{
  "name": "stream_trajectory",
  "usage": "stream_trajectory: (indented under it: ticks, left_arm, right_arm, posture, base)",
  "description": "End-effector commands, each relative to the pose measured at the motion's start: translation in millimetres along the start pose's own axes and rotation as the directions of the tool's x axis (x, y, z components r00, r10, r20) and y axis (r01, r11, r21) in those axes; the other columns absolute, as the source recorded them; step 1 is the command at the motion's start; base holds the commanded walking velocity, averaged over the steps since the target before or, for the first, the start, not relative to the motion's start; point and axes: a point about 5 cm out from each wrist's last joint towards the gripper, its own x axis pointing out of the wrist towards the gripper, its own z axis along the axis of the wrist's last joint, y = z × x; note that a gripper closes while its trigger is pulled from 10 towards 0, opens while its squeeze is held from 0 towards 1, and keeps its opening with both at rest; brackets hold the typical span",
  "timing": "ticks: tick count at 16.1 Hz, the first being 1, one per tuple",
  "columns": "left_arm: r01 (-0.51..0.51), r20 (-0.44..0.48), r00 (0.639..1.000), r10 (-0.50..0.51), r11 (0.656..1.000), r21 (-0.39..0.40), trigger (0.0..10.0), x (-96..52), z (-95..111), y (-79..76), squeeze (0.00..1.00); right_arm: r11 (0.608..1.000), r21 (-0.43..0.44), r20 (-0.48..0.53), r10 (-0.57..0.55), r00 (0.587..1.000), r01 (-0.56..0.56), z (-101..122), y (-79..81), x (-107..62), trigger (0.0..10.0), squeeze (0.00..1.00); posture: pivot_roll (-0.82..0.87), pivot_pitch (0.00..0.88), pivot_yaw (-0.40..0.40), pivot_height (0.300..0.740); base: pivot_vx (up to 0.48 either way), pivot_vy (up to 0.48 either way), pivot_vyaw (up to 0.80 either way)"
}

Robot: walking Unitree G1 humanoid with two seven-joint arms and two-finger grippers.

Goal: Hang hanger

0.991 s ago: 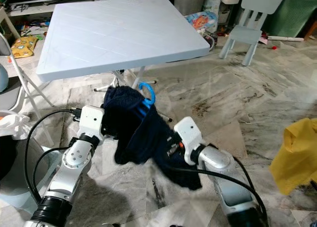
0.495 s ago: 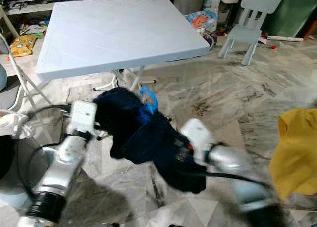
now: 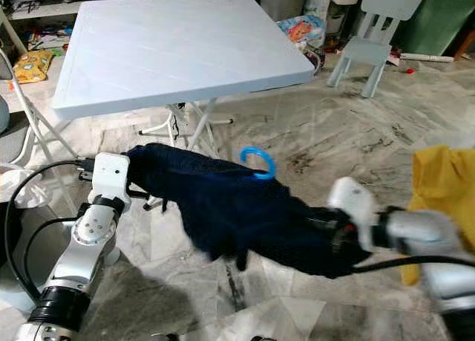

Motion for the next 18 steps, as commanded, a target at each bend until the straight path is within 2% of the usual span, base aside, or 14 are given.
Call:
stream_trajectory:
  ticks: [1,3,4,5,6,8,9,11,12,14,15,16,17,18]
  left_arm:
    - [-0.056,-0.034,0.998,0.055,0.998,-0.013,0.0,1.5,-4,12.5,0.00]
    - [-0.047,-0.040,0.998,0.047,0.999,-0.012,0.0,1.1,-5,11.5,0.00]
    - [-0.030,-0.060,0.998,0.029,0.999,-0.027,0.0,0.7,-8,9.1,0.00]
    - [-0.023,-0.065,0.998,0.020,0.999,-0.032,0.0,0.6,-9,7.8,0.00]
    - [0.043,-0.127,0.991,-0.051,0.997,-0.068,0.0,-1.7,-18,-4.3,0.00]
    - [0.148,-0.227,0.957,-0.180,0.977,-0.151,0.0,-8.2,-31,-25.6,0.00]
    - [0.188,-0.243,0.942,-0.230,0.965,-0.183,0.0,-11.7,-34,-34.4,0.00]
    - [0.222,-0.245,0.928,-0.280,0.945,-0.239,0.0,-15.3,-33,-44.3,0.00]
    - [0.232,-0.241,0.926,-0.292,0.941,-0.248,0.0,-15.0,-31,-46.0,0.00]
    - [0.267,-0.223,0.920,-0.321,0.933,-0.239,0.0,-14.3,-27,-48.9,0.00]
    - [0.288,-0.215,0.917,-0.335,0.931,-0.223,0.0,-15.0,-25,-52.5,0.00]
    - [0.326,-0.200,0.912,-0.357,0.930,-0.173,0.0,-16.8,-21,-59.6,0.00]
    - [0.363,-0.201,0.903,-0.379,0.925,-0.112,2.6,-19.4,-21,-65.4,0.00]
    - [0.405,-0.203,0.890,-0.407,0.913,-0.055,10.0,-24.8,-23,-73.0,1.00]
  right_arm:
    - [1.000,-0.014,0.017,0.019,1.000,-0.019,5,-3.2,-21.7,10.0,0.00]
    - [0.998,-0.016,0.041,0.057,0.998,-0.056,11,-2.3,-32.6,10.0,0.00]
    - [0.996,-0.017,0.100,0.083,0.992,-0.082,22,-4.2,-45.4,10.0,0.00]
    - [0.997,-0.016,0.115,0.083,0.990,-0.082,24,-5.6,-48.0,10.0,0.00]
    - [0.997,-0.033,0.189,0.081,0.979,-0.076,38,-9.4,-53.9,10.0,0.00]
    - [0.993,-0.048,0.309,0.119,0.944,-0.109,59,-6.3,-54.2,10.0,0.00]
    - [0.991,-0.052,0.357,0.135,0.924,-0.125,66,-4.2,-53.5,10.0,0.00]
    - [0.988,-0.050,0.392,0.156,0.907,-0.148,72,-1.2,-52.6,10.0,0.00]
    - [0.989,-0.052,0.359,0.151,0.921,-0.141,67,-0.3,-48.7,10.0,0.00]
    - [0.998,-0.005,0.424,0.064,0.903,-0.068,72,-6.3,-39.0,10.0,0.00]
    - [0.999,0.020,0.452,0.013,0.892,-0.025,76,-7.7,-28.6,10.0,0.00]
    - [0.997,0.058,0.470,-0.066,0.880,0.044,79,-7.8,-7.9,10.0,0.00]
    - [0.988,0.088,0.469,-0.157,0.869,0.131,78,-9.7,7.8,10.0,0.00]
    - [0.968,0.159,0.456,-0.246,0.855,0.193,73,-8.5,29.1,10.0,0.00]
  posture:
    - [0.00,0.131,-0.030,0.740]
    - [0.00,0.132,-0.027,0.740]
    - [0.00,0.133,-0.024,0.740]
    - [0.00,0.133,-0.024,0.740]
    - [0.00,0.133,-0.022,0.740]
    - [0.00,0.134,-0.021,0.740]
    - [0.00,0.135,-0.021,0.740]
    - [0.00,0.134,-0.021,0.740]
    - [0.00,0.134,-0.022,0.740]
    - [0.00,0.133,-0.024,0.740]
    - [0.00,0.133,-0.024,0.740]
    - [0.00,0.133,-0.024,0.740]
    - [0.00,0.134,-0.025,0.740]
    - [0.00,0.135,-0.027,0.740]
  base:
    - [0.000,0.000,0.00]
    - [0.000,0.000,0.00]
    - [0.000,0.000,0.00]
    - [0.000,0.000,0.00]
    - [0.000,0.000,0.00]
    - [0.000,0.000,0.00]
    - [0.000,0.000,0.00]
    - [0.000,0.000,0.00]
    - [0.000,0.000,0.00]
    - [0.000,0.000,0.00]
    - [0.000,0.000,0.00]
    - [0.000,0.000,0.00]
    - [0.000,0.000,0.00]
    - [0.000,0.000,0.00]
